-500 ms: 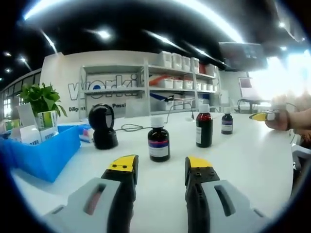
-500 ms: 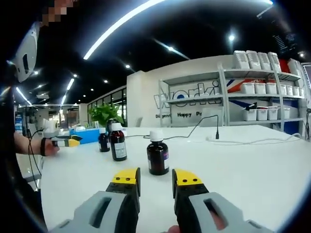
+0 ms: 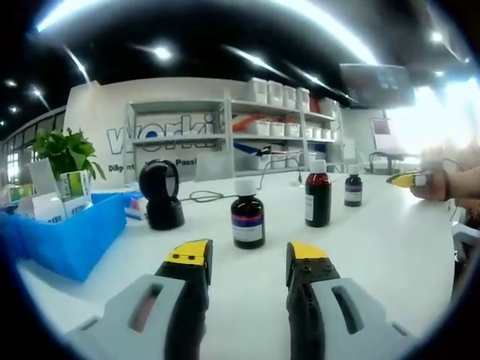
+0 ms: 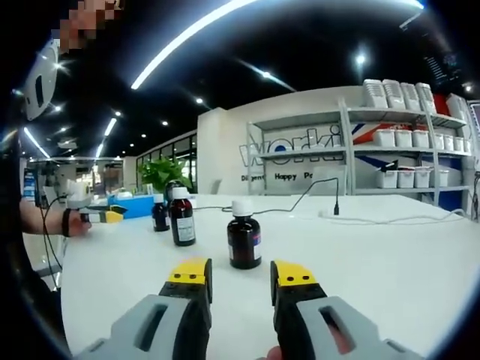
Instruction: Rotate the medicine bottle to make it face forward pick up the medicine bottle inspect the drug traceability code place the medicine on the table
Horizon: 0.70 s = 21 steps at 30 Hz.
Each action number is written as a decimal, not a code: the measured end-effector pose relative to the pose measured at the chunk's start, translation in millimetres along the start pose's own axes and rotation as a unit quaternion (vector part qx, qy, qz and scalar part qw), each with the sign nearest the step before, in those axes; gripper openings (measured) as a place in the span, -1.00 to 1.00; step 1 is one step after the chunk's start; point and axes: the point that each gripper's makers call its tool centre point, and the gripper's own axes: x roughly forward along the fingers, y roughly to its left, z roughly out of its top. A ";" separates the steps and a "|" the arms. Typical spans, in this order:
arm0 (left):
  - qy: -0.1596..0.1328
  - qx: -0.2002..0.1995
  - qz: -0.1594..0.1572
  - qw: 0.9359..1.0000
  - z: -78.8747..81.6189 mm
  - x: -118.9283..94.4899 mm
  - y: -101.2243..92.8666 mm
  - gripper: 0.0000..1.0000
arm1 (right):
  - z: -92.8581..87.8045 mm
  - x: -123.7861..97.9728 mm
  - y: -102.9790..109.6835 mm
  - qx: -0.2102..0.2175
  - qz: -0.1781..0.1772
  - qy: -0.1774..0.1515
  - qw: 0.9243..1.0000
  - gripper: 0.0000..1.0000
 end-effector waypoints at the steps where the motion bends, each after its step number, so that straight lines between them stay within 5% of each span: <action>1: 0.000 0.002 -0.001 1.000 -0.1 0.1 -0.6 -0.39 | -0.4 0.1 -0.2 -0.002 -0.001 0.001 1.000 -0.41; 3: 0.002 0.009 -0.005 1.000 -0.6 0.4 -3.4 -0.39 | -2.6 0.1 3.4 0.000 0.009 0.010 1.000 -0.33; 6: 0.003 0.016 -0.006 1.000 -0.6 0.4 -4.5 -0.39 | -6.3 2.8 19.7 -0.004 0.052 0.032 0.998 0.20; 7: 0.002 0.016 -0.006 1.000 -0.5 0.3 -4.3 -0.39 | -10.5 0.8 23.4 -0.004 0.057 0.048 0.997 0.21; 11: 0.002 0.013 -0.004 1.000 -0.5 0.1 -2.5 -0.39 | -17.3 -4.1 15.8 -0.016 0.015 0.066 0.998 -0.26; 17: 0.002 0.019 -0.005 1.000 -0.6 0.0 -3.5 -0.39 | -7.2 -10.4 20.4 0.030 0.001 0.075 0.997 -0.27; 21: 0.003 0.021 -0.002 1.000 -0.9 -0.2 -2.7 -0.39 | 11.6 -13.1 28.5 0.040 0.006 0.045 0.998 -0.30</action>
